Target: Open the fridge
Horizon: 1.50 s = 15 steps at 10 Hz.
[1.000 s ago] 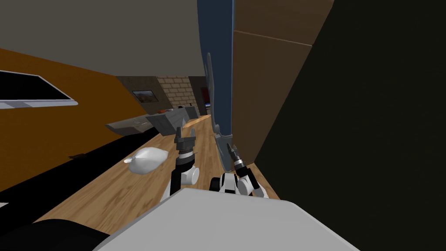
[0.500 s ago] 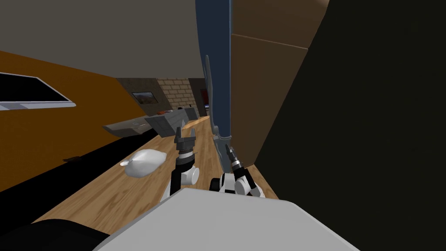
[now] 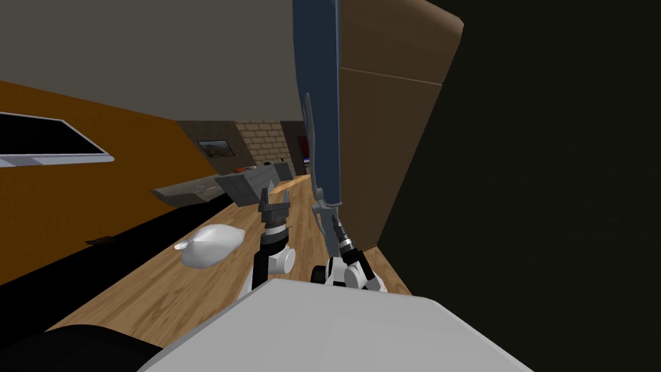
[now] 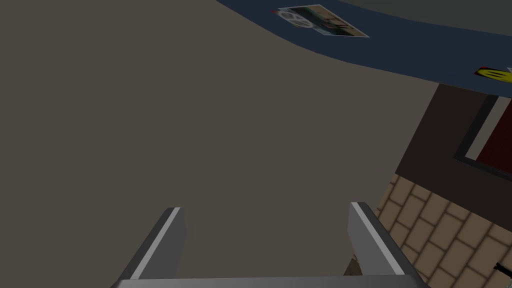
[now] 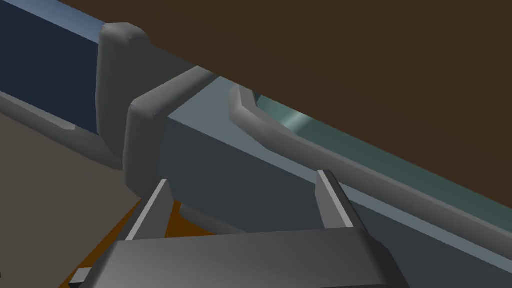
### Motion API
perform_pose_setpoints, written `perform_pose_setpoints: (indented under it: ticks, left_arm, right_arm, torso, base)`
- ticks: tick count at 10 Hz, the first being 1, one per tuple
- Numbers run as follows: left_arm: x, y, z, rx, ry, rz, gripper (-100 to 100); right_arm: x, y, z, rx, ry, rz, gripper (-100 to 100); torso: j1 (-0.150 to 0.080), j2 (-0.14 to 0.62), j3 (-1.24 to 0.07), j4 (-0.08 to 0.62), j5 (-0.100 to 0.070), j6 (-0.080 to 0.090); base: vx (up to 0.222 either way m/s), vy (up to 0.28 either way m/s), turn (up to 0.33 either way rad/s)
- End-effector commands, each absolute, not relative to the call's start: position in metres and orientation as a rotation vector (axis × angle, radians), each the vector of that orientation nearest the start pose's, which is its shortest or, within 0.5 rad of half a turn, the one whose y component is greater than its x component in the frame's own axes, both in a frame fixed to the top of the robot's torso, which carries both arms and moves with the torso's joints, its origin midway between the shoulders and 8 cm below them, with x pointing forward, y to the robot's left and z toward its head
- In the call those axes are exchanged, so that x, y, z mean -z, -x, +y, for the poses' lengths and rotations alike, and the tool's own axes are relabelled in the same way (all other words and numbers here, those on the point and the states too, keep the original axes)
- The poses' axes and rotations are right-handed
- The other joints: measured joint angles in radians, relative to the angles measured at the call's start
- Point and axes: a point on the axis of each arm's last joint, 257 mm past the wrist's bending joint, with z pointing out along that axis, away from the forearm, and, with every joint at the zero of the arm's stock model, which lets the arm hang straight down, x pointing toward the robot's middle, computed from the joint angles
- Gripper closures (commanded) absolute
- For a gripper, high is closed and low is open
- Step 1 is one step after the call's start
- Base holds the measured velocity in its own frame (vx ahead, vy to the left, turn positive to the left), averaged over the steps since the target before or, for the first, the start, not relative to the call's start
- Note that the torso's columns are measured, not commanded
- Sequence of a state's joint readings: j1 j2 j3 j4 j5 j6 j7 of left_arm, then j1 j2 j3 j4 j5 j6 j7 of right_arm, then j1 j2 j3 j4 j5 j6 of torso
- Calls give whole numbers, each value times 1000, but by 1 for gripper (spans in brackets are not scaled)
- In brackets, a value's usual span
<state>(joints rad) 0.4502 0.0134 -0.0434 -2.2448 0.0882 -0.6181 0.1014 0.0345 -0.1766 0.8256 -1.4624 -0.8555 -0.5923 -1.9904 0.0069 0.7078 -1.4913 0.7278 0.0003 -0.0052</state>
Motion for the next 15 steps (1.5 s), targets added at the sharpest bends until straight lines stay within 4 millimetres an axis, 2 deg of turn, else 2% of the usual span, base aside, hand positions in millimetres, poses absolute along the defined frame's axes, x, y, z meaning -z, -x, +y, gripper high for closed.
perform_pose_setpoints:
  ticks: [1, 3, 6, 10, 11, 12, 13, 14, 15]
  left_arm:
    - [-45, -334, 269, 1538, 640, 450, 0]
    - [-45, -334, 269, 1538, 640, 450, 0]
    - [-45, -334, 269, 1538, 640, 450, 0]
    - [-45, -334, 269, 1538, 640, 450, 0]
    - [-45, -334, 269, 1538, 640, 450, 0]
    - [-45, -334, 269, 1538, 640, 450, 0]
    - [-45, -333, 269, 1538, 640, 450, 0]
    - [-45, -334, 269, 1538, 640, 450, 0]
    - [-45, -334, 269, 1538, 640, 450, 0]
  right_arm:
    - [254, -415, 36, 1210, 1396, 627, -100]
    - [254, -413, 56, 1117, 1352, 691, -100]
    - [241, -411, 89, 1011, 1276, 765, -100]
    - [227, -410, 107, 968, 1230, 795, -100]
    - [227, -410, 107, 968, 1230, 795, -100]
    - [246, -398, 109, 945, 1280, 789, -100]
    - [234, -400, 122, 926, 1270, 784, -100]
    - [239, -394, 120, 918, 1275, 785, -100]
    - [236, -392, 125, 910, 1274, 778, 100]
  torso:
    - [1, -3, -2, 0, 0, -1]
    - [3, -6, -3, 3, 1, 0]
    - [6, -16, -8, 5, 1, 2]
    - [2, -25, -13, 2, -2, 3]
    - [2, -24, -13, 5, -2, 4]
    - [3, -22, -12, 8, -1, 7]
    - [1, -11, -6, 4, 1, 8]
    - [0, -6, -2, 5, 1, 8]
    - [-1, 2, 1, 4, 2, 8]
  base:
    - [26, -3, 7]
    - [28, -3, -6]
    - [10, 9, 11]
    - [-4, 1, 8]
    - [0, -6, 0]
    - [-47, -10, 18]
    - [-34, -16, -11]
    - [-36, -11, 12]
    - [-33, -6, 7]
